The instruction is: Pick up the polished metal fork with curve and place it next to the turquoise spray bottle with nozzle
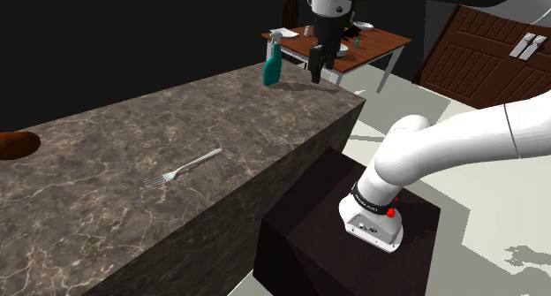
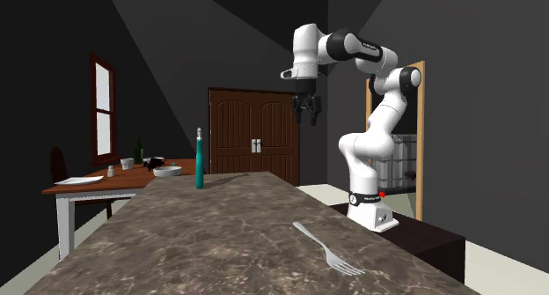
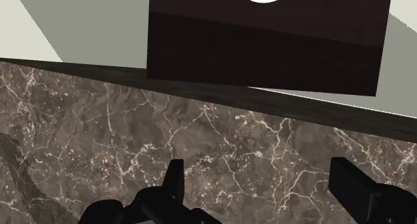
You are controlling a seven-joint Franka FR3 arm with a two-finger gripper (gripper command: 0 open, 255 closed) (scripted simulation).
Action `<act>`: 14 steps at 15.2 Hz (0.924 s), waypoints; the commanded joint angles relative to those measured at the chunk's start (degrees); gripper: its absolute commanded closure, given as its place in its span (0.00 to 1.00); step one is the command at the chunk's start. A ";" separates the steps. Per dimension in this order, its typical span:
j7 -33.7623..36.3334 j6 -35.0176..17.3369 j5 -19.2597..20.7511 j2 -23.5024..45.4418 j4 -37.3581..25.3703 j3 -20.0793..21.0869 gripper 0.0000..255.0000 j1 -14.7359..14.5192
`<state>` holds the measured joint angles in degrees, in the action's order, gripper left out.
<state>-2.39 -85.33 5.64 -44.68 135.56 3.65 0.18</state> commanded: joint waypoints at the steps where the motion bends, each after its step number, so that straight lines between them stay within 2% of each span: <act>1: 0.00 0.00 0.00 0.00 0.00 0.00 0.00 0.00; 14: -9.56 -19.68 -3.46 20.31 -2.89 3.01 0.00 -7.87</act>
<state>-11.44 -103.47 2.56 -26.21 133.23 6.11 -6.96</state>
